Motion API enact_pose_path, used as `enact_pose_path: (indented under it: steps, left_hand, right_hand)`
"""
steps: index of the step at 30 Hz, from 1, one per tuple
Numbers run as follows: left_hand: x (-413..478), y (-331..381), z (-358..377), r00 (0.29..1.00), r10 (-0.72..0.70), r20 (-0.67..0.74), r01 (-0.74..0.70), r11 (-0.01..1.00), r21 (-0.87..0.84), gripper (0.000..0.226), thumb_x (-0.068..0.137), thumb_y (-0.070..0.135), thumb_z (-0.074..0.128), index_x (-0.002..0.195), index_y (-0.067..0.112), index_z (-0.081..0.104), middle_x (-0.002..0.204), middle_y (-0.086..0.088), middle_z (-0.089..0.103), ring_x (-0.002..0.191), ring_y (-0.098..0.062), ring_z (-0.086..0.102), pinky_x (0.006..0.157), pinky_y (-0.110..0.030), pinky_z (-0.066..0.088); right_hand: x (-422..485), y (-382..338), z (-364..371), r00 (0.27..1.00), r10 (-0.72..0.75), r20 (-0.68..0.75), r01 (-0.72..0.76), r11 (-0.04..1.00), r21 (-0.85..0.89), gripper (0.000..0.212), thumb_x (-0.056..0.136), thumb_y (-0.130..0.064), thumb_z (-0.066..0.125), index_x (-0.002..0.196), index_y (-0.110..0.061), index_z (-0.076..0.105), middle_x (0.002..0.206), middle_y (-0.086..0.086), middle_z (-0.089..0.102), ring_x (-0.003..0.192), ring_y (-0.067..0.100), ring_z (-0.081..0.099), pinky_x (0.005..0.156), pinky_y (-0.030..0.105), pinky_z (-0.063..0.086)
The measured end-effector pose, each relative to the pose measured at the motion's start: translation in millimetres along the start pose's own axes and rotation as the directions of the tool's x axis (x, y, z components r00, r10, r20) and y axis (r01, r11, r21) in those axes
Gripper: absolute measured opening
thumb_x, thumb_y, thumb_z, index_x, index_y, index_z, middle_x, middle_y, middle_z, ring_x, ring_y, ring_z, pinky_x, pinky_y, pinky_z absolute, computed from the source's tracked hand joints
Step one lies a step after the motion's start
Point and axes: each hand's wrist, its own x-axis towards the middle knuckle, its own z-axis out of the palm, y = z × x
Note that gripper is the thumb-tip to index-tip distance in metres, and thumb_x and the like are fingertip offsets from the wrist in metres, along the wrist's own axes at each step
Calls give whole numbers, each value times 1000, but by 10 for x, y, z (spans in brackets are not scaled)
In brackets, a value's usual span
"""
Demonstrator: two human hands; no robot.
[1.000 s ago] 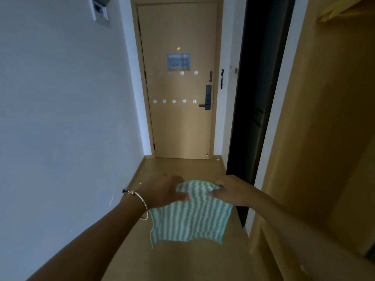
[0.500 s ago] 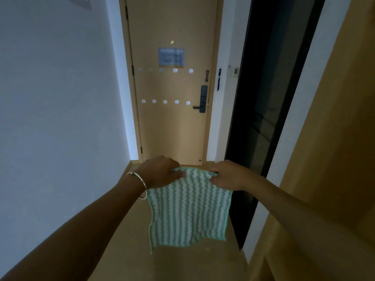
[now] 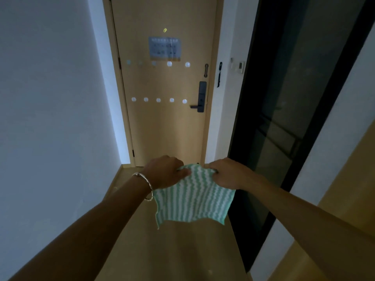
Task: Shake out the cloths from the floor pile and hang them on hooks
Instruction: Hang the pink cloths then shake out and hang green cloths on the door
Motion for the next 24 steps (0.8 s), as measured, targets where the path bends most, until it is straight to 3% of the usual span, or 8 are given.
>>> enact_pose_path:
  steps: [5,10,14,17,19,21,24]
  left_hand:
    - [650,-263,190,995,-78,62,77,997,12,49,93,58,37,77,15,55,77,-1,58,74,-17,56,66,-29,43]
    - [1545,-501,221,977,-175,124,175,985,14,60,81,71,44,77,13,60,74,-1,60,72,-17,58,72,-32,50]
    - [2324,-654,166,967,-217,130,210,975,65,55,80,70,48,83,16,61,79,0,59,79,-18,59,74,-33,49]
    - [2839,-731,223,975,-209,70,207,978,25,48,84,63,50,86,17,61,84,-2,62,80,-18,57,74,-33,48]
    - [3076,-770,292,976,-200,86,195,979,62,43,87,59,50,87,17,60,86,-3,63,84,-20,59,73,-32,46]
    - [3292,-865,331,977,-200,72,194,977,86,38,89,56,50,85,19,57,88,-5,64,87,-22,59,71,-31,43]
    - [3553,-1113,351,978,-205,50,200,976,83,31,93,52,45,80,23,48,94,-8,63,93,-25,58,75,-33,44]
  right_hand:
    - [740,350,-58,1000,-26,14,25,997,78,22,93,-16,43,89,1,57,90,13,61,77,23,57,62,29,33]
    - [1639,839,-306,997,-83,-1,82,984,160,30,96,-21,38,65,-18,35,70,-2,44,62,13,41,62,31,29]
    - [2231,1232,-629,994,-113,1,111,973,202,33,96,-38,45,68,-23,39,71,-6,46,61,9,43,59,28,29]
    - [2646,1514,-800,987,-162,-6,160,967,200,41,93,-55,48,86,-15,56,84,4,62,74,18,60,63,30,38]
    - [2890,1646,-829,986,-169,-8,168,971,172,44,94,-54,46,103,-13,59,98,8,65,90,24,64,71,32,46]
    - [3139,1765,-825,983,-183,-12,182,968,173,41,97,-48,45,110,-12,59,101,6,64,93,23,63,76,33,48]
    - [3544,1885,-835,977,-214,-18,214,964,156,31,99,-36,44,90,-8,55,79,0,55,76,19,57,60,29,36]
